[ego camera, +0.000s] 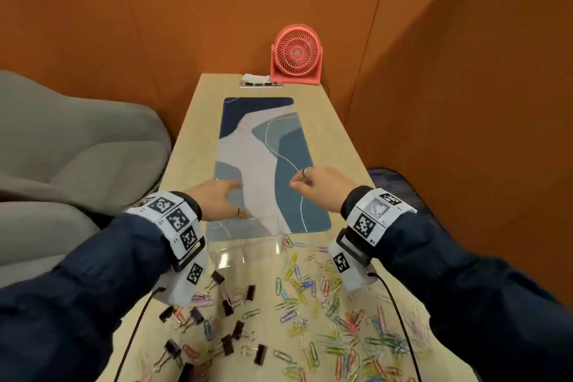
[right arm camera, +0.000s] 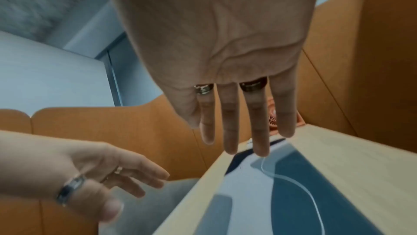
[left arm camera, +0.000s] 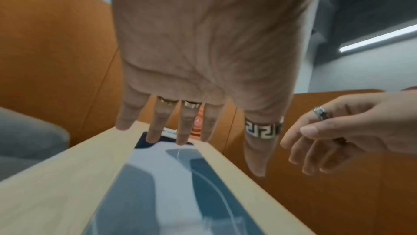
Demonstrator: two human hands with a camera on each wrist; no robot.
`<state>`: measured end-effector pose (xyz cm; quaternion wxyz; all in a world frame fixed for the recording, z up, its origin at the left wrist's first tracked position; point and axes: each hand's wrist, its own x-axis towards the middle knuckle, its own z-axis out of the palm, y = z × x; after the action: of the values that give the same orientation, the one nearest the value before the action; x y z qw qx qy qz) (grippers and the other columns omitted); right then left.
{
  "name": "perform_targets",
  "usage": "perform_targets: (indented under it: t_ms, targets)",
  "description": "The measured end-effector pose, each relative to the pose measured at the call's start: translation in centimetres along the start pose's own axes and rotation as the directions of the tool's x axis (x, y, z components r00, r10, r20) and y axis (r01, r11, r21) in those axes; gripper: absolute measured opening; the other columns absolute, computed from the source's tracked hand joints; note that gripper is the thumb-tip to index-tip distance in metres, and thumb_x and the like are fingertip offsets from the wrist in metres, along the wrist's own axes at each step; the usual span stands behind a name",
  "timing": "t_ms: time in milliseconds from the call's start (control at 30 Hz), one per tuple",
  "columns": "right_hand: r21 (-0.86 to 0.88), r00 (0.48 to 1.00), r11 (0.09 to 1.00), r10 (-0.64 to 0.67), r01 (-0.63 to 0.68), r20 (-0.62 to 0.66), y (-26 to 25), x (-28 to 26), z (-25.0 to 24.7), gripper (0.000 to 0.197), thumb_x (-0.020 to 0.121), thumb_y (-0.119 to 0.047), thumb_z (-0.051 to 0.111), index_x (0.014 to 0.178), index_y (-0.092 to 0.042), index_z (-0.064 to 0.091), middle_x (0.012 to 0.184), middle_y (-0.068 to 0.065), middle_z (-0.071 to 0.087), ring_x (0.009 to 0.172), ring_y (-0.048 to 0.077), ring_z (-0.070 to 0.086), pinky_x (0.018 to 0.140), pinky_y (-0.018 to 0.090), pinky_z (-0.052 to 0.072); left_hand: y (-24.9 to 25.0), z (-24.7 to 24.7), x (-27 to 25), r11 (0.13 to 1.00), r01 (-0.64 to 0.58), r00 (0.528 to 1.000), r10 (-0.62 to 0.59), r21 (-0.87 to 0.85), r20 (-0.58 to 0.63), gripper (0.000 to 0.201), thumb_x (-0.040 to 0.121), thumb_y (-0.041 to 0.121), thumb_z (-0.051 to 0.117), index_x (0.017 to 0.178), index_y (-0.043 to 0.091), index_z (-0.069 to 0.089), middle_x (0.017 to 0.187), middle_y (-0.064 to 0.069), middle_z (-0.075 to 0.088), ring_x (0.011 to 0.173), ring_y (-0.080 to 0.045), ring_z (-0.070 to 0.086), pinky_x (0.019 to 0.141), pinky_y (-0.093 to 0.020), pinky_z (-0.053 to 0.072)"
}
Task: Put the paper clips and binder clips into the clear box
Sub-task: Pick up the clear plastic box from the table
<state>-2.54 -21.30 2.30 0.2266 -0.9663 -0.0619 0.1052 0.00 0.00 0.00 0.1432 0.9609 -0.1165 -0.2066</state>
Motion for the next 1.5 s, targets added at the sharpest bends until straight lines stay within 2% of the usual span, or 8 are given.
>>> perform_targets:
  t_ms: [267,400,567,800,1033,1167,1400,1500]
  targets:
    - [-0.027,0.993,0.999,-0.028,0.032,0.119,2.3,2.6,6.9,0.034,0.100,-0.026,0.033,0.119,-0.013,0.058,0.126,0.009,0.059,0.114,0.027,0.054,0.095,0.035,0.042,-3.7,7.3,2.9,0.988,0.063,0.993,-0.076,0.142,0.089,0.083,0.083,0.024,0.069,0.150,0.017,0.020,0.150,-0.009,0.037,0.133,-0.023,0.039,0.104,-0.029,0.035]
    - [-0.056,0.993,0.995,-0.075,0.080,0.089,2.5,2.4,8.1,0.034,0.100,-0.025,0.034,0.121,-0.011,0.058,0.126,0.010,0.059,0.114,0.028,0.054,0.093,0.033,0.041,-4.9,8.4,3.4,0.992,0.030,0.999,-0.031,0.123,0.007,0.054,0.080,0.011,0.067,0.131,0.014,0.048,0.124,-0.004,0.057,0.097,-0.017,0.054,0.082,-0.023,0.043]
    - [-0.139,0.993,0.983,-0.114,0.117,0.028,1.9,1.3,8.7,0.031,0.097,-0.028,0.041,0.119,-0.014,0.058,0.125,0.008,0.059,0.113,0.025,0.055,0.090,0.029,0.042,-5.2,8.6,2.3,1.000,0.000,0.992,-0.001,-0.003,-0.124,0.045,0.069,0.025,0.083,0.103,0.018,0.055,0.101,0.000,0.063,0.087,-0.015,0.057,0.071,-0.023,0.043]
    - [-0.115,0.986,0.986,-0.131,0.120,-0.099,1.2,-2.0,9.3,0.049,0.085,-0.036,0.063,0.122,-0.009,0.045,0.121,0.012,0.050,0.093,0.021,0.051,0.077,0.028,0.039,-4.5,8.4,-2.8,0.984,-0.103,0.960,0.060,-0.147,-0.273,0.049,0.065,0.032,0.086,0.104,0.021,0.059,0.100,0.002,0.063,0.083,-0.012,0.061,0.069,-0.024,0.048]
    - [0.224,0.965,0.949,-0.183,0.223,-0.188,0.5,-7.2,10.1,0.066,0.080,-0.026,0.072,0.126,-0.009,0.028,0.131,0.012,0.045,0.115,0.023,0.051,0.091,0.030,0.042,-3.2,8.0,-8.9,0.959,-0.199,0.931,0.120,-0.204,-0.345,0.048,0.065,0.038,0.083,0.104,0.025,0.059,0.096,0.008,0.064,0.086,-0.009,0.062,0.072,-0.024,0.050]
    - [0.363,0.950,0.889,-0.199,0.279,-0.243,-0.1,-9.7,10.6,0.072,0.077,-0.024,0.074,0.126,-0.014,0.023,0.119,0.010,0.052,0.076,0.018,0.054,0.081,0.045,0.052,-3.1,8.4,-11.8,0.917,-0.256,0.908,0.119,-0.307,-0.401,0.053,0.061,0.038,0.084,0.107,0.027,0.060,0.097,0.008,0.066,0.085,-0.008,0.064,0.071,-0.023,0.049]
    - [0.437,0.950,0.849,-0.216,0.297,-0.227,-0.2,-13.2,11.2,0.051,0.082,-0.029,0.069,0.124,-0.016,0.043,0.114,-0.004,0.051,0.073,0.002,0.053,0.078,0.031,0.055,-3.4,10.1,-15.8,0.679,-0.449,0.824,0.064,-0.580,-0.562,0.061,0.050,0.038,0.084,0.104,0.029,0.060,0.098,0.005,0.070,0.084,-0.006,0.067,0.077,-0.019,0.053]
    - [0.433,0.949,0.849,-0.223,0.302,-0.224,-0.2,-14.1,11.7,0.048,0.082,-0.028,0.069,0.122,-0.016,0.045,0.114,-0.001,0.053,0.077,0.003,0.055,0.079,0.031,0.055,-3.6,11.7,-16.5,0.596,-0.442,0.859,0.065,-0.671,-0.508,0.070,0.049,0.043,0.086,0.111,0.032,0.056,0.105,0.004,0.069,0.088,-0.006,0.069,0.079,-0.032,0.058]
